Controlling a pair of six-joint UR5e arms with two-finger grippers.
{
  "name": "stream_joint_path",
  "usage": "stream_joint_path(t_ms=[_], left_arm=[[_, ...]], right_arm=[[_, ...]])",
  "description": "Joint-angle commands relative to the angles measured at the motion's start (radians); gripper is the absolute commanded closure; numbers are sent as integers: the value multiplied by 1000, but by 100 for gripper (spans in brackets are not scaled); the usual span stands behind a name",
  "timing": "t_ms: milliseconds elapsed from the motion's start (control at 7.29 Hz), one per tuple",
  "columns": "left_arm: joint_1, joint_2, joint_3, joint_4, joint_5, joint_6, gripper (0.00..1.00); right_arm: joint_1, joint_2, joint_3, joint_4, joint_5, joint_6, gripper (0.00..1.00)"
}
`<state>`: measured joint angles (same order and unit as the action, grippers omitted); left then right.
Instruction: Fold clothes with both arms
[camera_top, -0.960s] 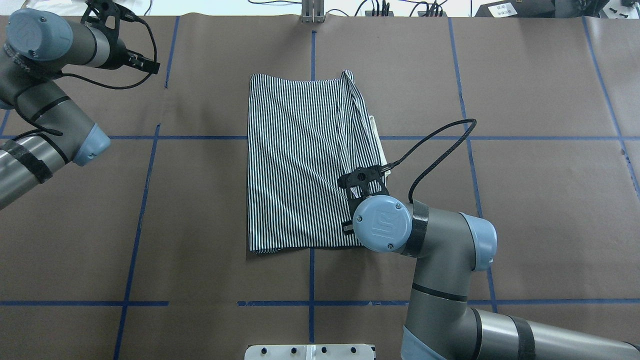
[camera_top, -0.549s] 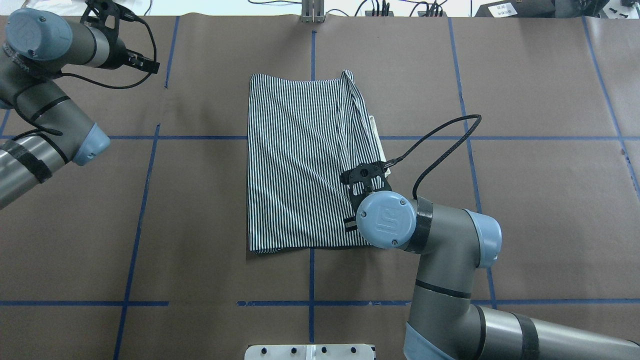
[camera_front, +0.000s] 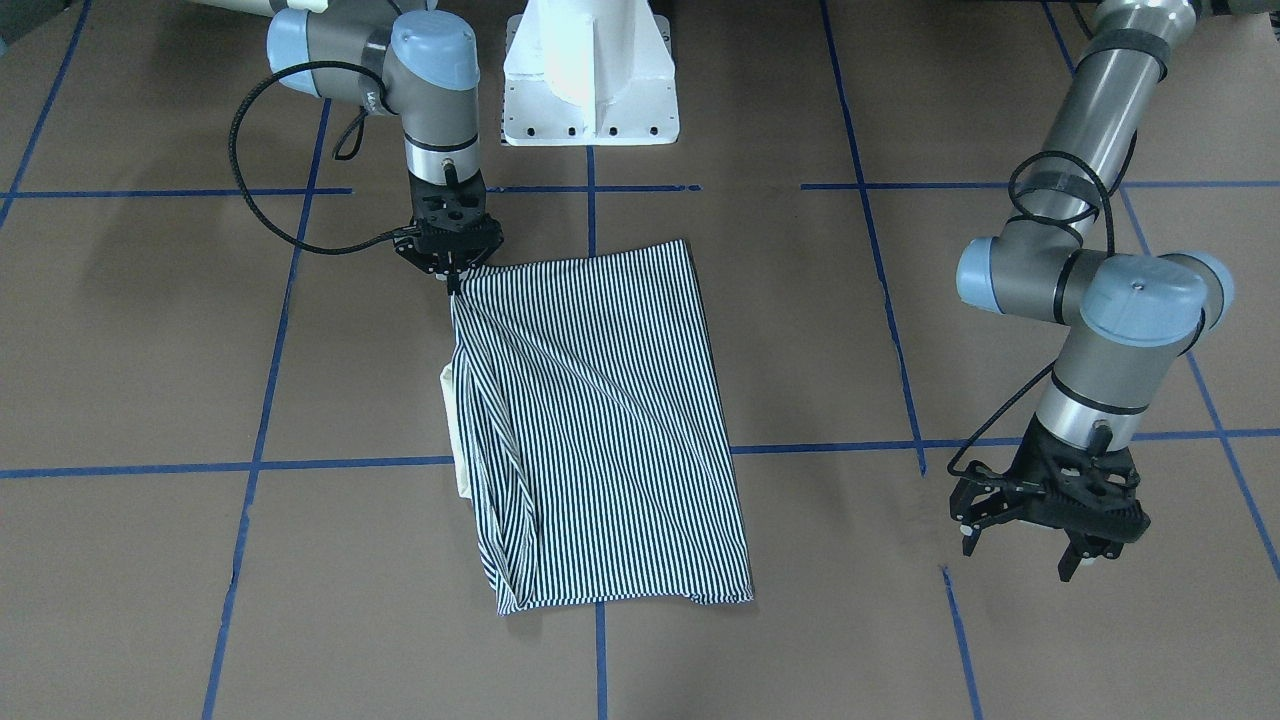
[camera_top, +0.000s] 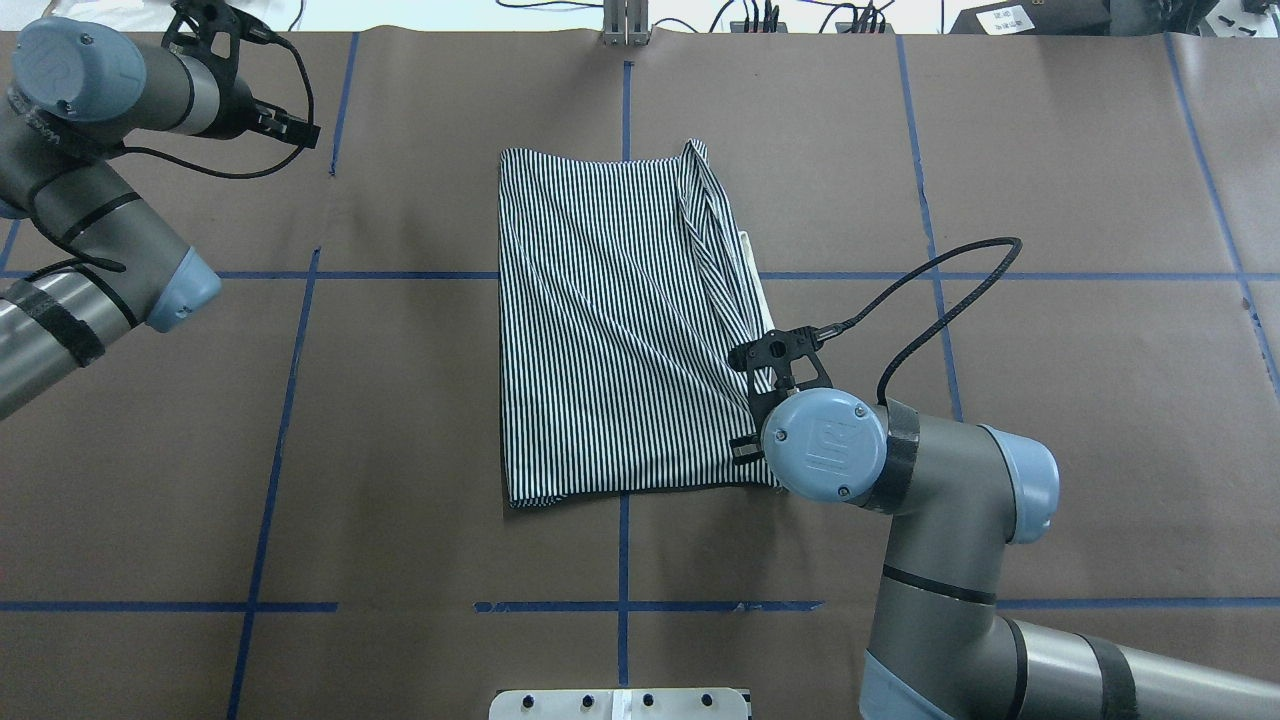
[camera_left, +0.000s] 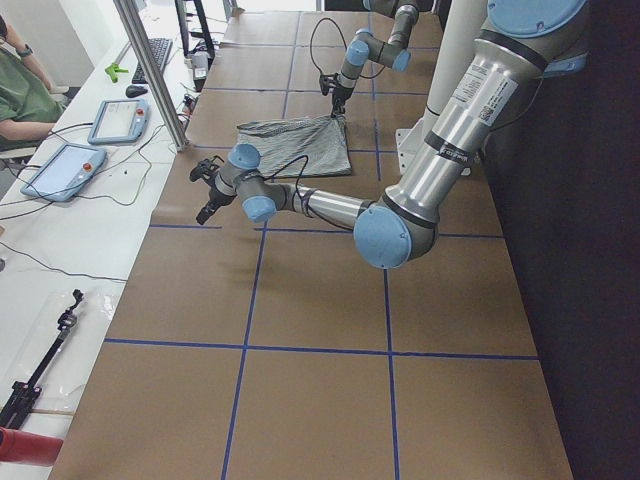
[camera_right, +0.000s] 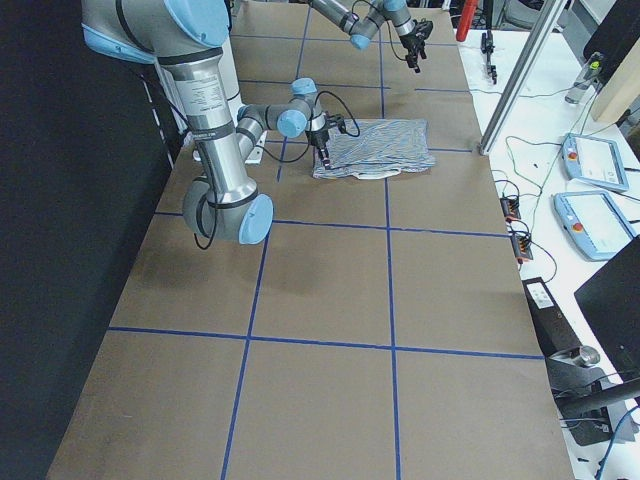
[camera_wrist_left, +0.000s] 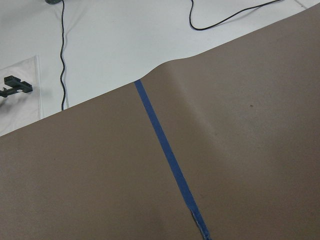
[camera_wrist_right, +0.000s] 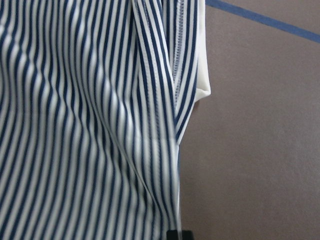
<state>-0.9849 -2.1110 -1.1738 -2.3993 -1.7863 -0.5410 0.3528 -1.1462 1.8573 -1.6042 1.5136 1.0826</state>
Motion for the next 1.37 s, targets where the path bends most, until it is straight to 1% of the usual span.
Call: stream_joint_path(t_ms=[0, 137, 274, 411, 549, 686, 823, 960, 1097, 1234], left_arm=[[0, 0, -1, 0, 1, 1, 0], [0, -1, -3, 0, -1, 0, 0], [0, -1, -3, -1, -11, 0, 0], [0, 0, -3, -1, -27, 0, 0], [-1, 0, -3, -1, -27, 0, 0], [0, 0, -3, 0, -27, 0, 0], [0, 0, -3, 0, -27, 1, 0], [0, -1, -1, 0, -27, 0, 0], [0, 0, 0, 2, -27, 0, 0], [0, 0, 0, 2, -28, 0, 0]], right_arm=[[-3, -13, 2, 0, -1, 34, 1], [0, -10, 6, 1, 3, 33, 0], [27, -6, 22, 4, 10, 17, 0], [69, 8, 13, 7, 25, 14, 0], [110, 60, -6, 9, 64, 8, 0], [144, 141, -68, 9, 83, 10, 0], [184, 211, -137, 16, 124, 8, 3], [218, 267, -220, 73, 163, 11, 21], [238, 295, -309, 129, 169, 10, 27], [258, 356, -420, 160, 178, 8, 28]])
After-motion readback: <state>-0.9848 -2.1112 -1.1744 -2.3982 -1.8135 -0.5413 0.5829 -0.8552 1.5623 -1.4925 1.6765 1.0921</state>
